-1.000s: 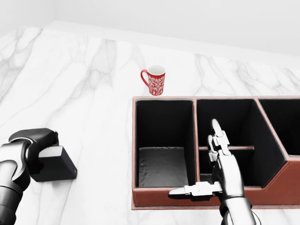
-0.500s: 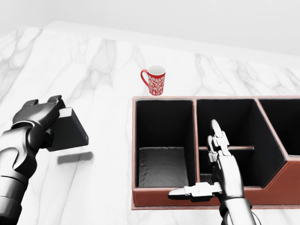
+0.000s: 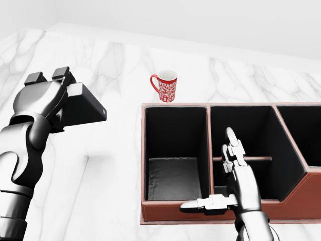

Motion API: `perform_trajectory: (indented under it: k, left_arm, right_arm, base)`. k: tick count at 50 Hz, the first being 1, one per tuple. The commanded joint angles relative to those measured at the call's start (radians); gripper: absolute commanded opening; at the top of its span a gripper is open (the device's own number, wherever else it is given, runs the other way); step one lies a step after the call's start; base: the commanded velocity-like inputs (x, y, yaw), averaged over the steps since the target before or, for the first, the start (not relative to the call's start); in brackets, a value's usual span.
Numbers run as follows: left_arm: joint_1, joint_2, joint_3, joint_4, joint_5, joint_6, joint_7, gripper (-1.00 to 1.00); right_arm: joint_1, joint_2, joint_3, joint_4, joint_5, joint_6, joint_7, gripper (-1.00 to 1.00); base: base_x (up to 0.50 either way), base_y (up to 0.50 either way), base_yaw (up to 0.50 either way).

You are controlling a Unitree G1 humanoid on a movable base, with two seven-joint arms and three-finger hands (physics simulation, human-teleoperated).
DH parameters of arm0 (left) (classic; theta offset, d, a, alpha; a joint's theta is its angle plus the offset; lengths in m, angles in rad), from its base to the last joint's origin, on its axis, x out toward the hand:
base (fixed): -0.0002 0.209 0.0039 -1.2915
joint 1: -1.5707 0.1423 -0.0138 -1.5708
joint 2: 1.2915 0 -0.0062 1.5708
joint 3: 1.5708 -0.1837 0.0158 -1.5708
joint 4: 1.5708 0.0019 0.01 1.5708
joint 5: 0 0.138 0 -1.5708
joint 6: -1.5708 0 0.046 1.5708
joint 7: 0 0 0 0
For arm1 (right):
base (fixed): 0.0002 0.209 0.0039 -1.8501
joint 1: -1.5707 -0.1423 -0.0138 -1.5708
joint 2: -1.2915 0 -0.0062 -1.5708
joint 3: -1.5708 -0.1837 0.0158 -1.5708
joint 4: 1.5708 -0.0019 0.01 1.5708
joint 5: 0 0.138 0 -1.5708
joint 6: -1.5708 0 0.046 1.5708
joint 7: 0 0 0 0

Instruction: Pick up the book and place it in the right compartment of the caddy.

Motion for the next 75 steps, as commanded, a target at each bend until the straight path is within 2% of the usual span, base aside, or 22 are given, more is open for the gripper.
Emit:
perform_trajectory:
  k: [1, 3, 8, 12, 20, 23, 28, 32, 34, 38, 45, 50, 63, 75]
  left_arm:
    - [0.022, -0.004, 0.021, -0.153, 0.083, 0.0, -0.034, -1.0]
    - [0.029, -0.009, 0.025, -0.197, 0.09, 0.0, -0.056, -1.0]
    - [0.103, -0.043, 0.026, -0.41, 0.111, 0.0, -0.164, -1.0]
    - [0.121, -0.063, 0.025, -0.489, 0.13, 0.0, -0.216, -1.0]
    - [0.132, -0.086, 0.017, -0.517, 0.157, 0.0, -0.228, -1.0]
    - [0.141, -0.097, 0.014, -0.542, 0.161, 0.0, -0.256, -1.0]
    - [0.141, -0.099, 0.016, -0.555, 0.172, 0.0, -0.271, -1.0]
    - [0.153, -0.106, 0.012, -0.577, 0.183, 0.0, -0.283, -1.0]
    - [0.154, -0.108, 0.013, -0.581, 0.179, 0.0, -0.29, -1.0]
    - [0.163, -0.111, 0.013, -0.591, 0.183, 0.0, -0.294, -1.0]
    - [0.161, -0.118, 0.01, -0.592, 0.183, 0.0, -0.298, -1.0]
    - [0.164, -0.118, 0.01, -0.595, 0.184, 0.0, -0.3, -1.0]
    - [0.178, -0.134, 0.002, -0.635, 0.194, 0.0, -0.319, -1.0]
    - [0.177, -0.134, 0.003, -0.638, 0.194, 0.0, -0.321, -1.0]
  right_arm:
    - [-0.007, -0.001, -0.002, -0.029, 0.001, 0.026, -0.001, 1.0]
    - [-0.009, -0.002, -0.004, -0.039, 0.001, 0.034, -0.002, 1.0]
    - [-0.04, -0.006, -0.002, -0.091, -0.013, 0.091, -0.011, 1.0]
    - [-0.07, -0.004, 0.009, -0.105, -0.028, 0.111, -0.015, 1.0]
    - [-0.136, -0.001, 0.022, -0.116, -0.059, 0.111, -0.021, 1.0]
    - [-0.165, 0.001, 0.029, -0.122, -0.073, 0.111, -0.027, 1.0]
    - [-0.197, 0.003, 0.031, -0.092, -0.085, 0.111, -0.035, 1.0]
    - [-0.224, 0.002, 0.034, -0.156, -0.091, 0.111, -0.032, 1.0]
    - [-0.23, 0.001, 0.032, -0.085, -0.094, 0.111, -0.038, 1.0]
    - [-0.264, -0.003, 0.028, -0.159, -0.095, 0.111, -0.03, 1.0]
    - [-0.315, 0.0, 0.038, -0.134, -0.112, 0.111, -0.031, 1.0]
    - [-0.355, 0.003, 0.039, -0.1, -0.114, 0.111, -0.034, 1.0]
    - [-0.504, 0.003, 0.035, 0.17, -0.121, 0.111, -0.07, 1.0]
    - [-0.525, 0.009, 0.041, 0.227, -0.132, 0.111, -0.08, 1.0]
  base:
    - [0.0, 0.0, 0.0]
    - [0.0, 0.0, 0.0]
    - [0.0, 0.0, 0.0]
    - [0.0, 0.0, 0.0]
    - [0.0, 0.0, 0.0]
    - [0.0, 0.0, 0.0]
    - [0.0, 0.0, 0.0]
    - [0.0, 0.0, 0.0]
    - [0.0, 0.0, 0.0]
    - [0.0, 0.0, 0.0]
    - [0.0, 0.0, 0.0]
    - [0.0, 0.0, 0.0]
    - [0.0, 0.0, 0.0]
    - [0.0, 0.0, 0.0]
